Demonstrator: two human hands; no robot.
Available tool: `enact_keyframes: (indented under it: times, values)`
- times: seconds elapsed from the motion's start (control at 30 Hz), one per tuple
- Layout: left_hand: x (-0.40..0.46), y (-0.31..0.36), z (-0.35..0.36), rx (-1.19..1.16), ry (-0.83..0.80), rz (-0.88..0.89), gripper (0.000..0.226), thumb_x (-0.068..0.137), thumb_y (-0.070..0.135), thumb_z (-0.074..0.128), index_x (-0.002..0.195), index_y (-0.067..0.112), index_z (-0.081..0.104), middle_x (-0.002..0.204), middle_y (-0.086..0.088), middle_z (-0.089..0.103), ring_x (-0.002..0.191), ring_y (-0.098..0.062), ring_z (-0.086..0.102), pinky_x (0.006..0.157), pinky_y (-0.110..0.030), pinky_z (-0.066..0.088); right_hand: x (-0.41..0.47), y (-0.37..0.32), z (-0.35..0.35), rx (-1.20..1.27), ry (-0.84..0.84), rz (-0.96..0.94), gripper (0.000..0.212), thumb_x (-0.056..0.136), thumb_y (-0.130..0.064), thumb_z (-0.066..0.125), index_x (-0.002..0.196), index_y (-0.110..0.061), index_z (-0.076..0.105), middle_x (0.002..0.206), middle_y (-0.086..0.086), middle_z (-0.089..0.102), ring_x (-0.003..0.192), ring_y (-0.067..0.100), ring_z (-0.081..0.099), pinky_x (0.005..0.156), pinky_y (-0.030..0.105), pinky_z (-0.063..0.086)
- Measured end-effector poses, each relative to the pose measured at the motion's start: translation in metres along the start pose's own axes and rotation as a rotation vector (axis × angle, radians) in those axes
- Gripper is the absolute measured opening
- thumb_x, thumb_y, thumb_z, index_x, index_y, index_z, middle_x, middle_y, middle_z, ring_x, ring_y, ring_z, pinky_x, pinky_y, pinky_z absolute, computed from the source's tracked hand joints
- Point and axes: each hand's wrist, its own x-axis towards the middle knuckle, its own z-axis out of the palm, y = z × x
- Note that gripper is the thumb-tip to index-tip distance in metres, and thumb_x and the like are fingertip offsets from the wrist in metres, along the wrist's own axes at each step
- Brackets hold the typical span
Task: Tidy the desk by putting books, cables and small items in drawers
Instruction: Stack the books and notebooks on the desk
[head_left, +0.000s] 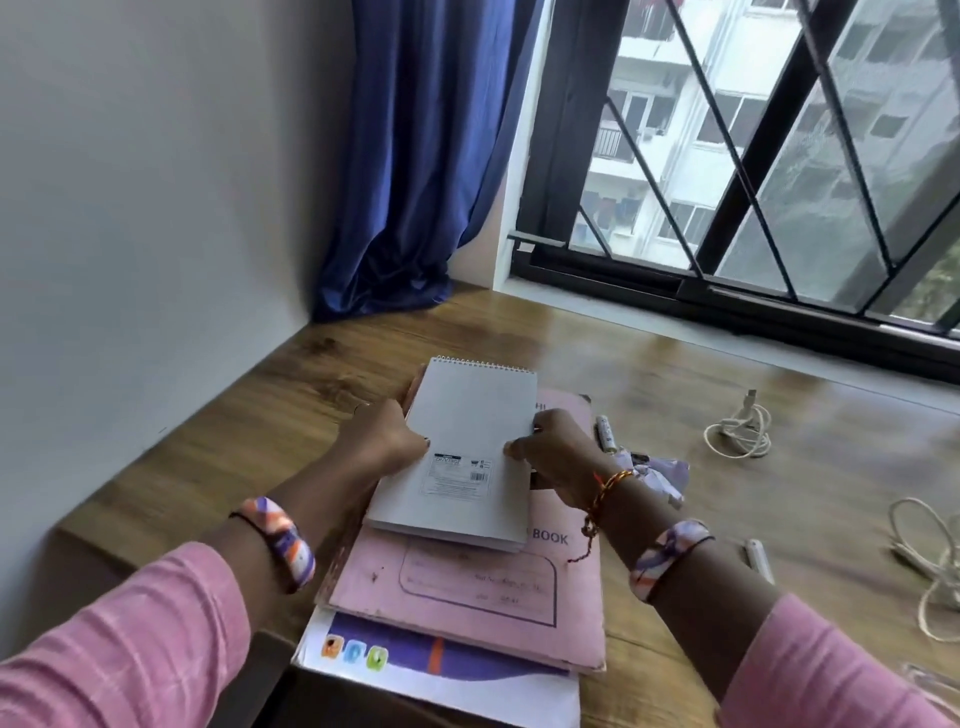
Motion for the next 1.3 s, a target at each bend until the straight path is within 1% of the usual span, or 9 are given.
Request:
enact_keyframes:
  times: [0.17,0.3,0.53,0.67,0.87,0.93,1.07,1.2,1.3]
  values:
    - [-0.006,-0.003,0.004,0.055,-0.037,-0.017,0.029,0.083,0.02,0.06,0.103,-0.001,0.062,0.112,-0.019,0.064,0.103,-0.032,0.06,0.082,-0.033,0.048,0.0,0.0,0.007,-0.28,0.078,-0.094,0.011,0.084,0.0,0.052,0.094,-0.001,0.053,0.103,0.025,0.061,0.092,0.041,0.063,0.073,0.055,0.056]
    - [-0.014,0.004,-0.001,0.033,-0.064,-0.017,0.029,0.084,0.016,0.058,0.108,-0.001,0.06,0.115,-0.016,0.062,0.103,-0.029,0.059,0.073,-0.028,0.042,-0.016,0.0,0.003,-0.827,0.173,-0.214,0.013,0.085,-0.015,0.055,0.094,-0.005,0.056,0.111,0.021,0.058,0.103,0.036,0.058,0.08,0.032,0.046]
    - [-0.009,0.002,-0.007,-0.545,-0.207,-0.15,0.071,0.087,0.025,0.064,0.14,-0.004,0.028,0.146,-0.016,0.035,0.129,-0.028,0.038,0.098,-0.033,0.033,-0.076,0.025,-0.014,-1.219,0.226,-0.224,0.033,0.09,-0.037,0.053,0.106,-0.008,0.056,0.118,0.015,0.055,0.109,0.03,0.055,0.072,0.03,0.039]
    - [-0.002,-0.008,-0.015,-0.767,-0.344,-0.226,0.068,0.065,0.032,0.081,0.12,0.001,0.056,0.142,-0.014,0.045,0.129,-0.029,0.043,0.112,-0.045,0.028,-0.088,0.038,-0.014,-1.091,0.189,-0.188,0.029,0.093,-0.034,0.047,0.104,-0.007,0.048,0.121,0.016,0.054,0.113,0.032,0.05,0.086,0.033,0.04]
    - [-0.029,-0.004,-0.02,-0.948,-0.468,-0.136,0.008,0.084,0.007,0.063,0.085,-0.001,0.062,0.075,-0.014,0.073,0.052,-0.024,0.068,0.067,-0.045,0.057,-0.083,0.051,-0.018,-0.606,0.309,-0.147,0.057,0.08,-0.032,0.068,0.126,-0.005,0.049,0.13,0.013,0.053,0.12,0.026,0.048,0.098,0.033,0.04]
    - [-0.04,-0.01,-0.029,-0.948,-0.404,-0.057,0.012,0.083,0.006,0.064,0.091,-0.003,0.063,0.071,-0.016,0.072,0.056,-0.026,0.07,0.06,-0.044,0.057,-0.088,0.055,-0.017,-0.306,0.314,-0.14,0.067,0.075,-0.025,0.074,0.133,-0.006,0.046,0.127,0.009,0.054,0.116,0.021,0.052,0.098,0.031,0.043]
    - [-0.063,-0.024,-0.069,-1.052,-0.306,0.218,0.032,0.072,0.014,0.074,0.101,0.005,0.065,0.097,-0.019,0.071,0.078,-0.033,0.071,0.061,-0.044,0.059,-0.104,0.05,-0.01,0.157,0.198,-0.249,0.052,0.074,-0.015,0.077,0.12,-0.007,0.056,0.105,0.004,0.064,0.086,0.012,0.063,0.067,0.018,0.051]
    - [-0.087,-0.011,-0.104,-1.151,-0.285,0.387,0.091,0.012,0.039,0.092,0.093,0.006,0.066,0.079,-0.008,0.075,0.067,-0.022,0.072,0.051,-0.027,0.056,-0.118,0.029,-0.019,0.362,0.002,-0.31,0.052,0.07,-0.037,0.07,0.113,-0.01,0.064,0.105,0.01,0.07,0.091,0.02,0.067,0.076,0.032,0.055]
    - [-0.103,0.019,-0.109,-1.241,-0.273,0.435,0.053,0.051,0.025,0.082,0.097,0.004,0.064,0.076,-0.008,0.075,0.065,-0.021,0.072,0.051,-0.028,0.056,-0.134,0.015,-0.042,0.455,-0.068,-0.268,0.061,0.07,-0.047,0.07,0.118,-0.01,0.062,0.114,0.015,0.067,0.102,0.03,0.065,0.085,0.043,0.054]
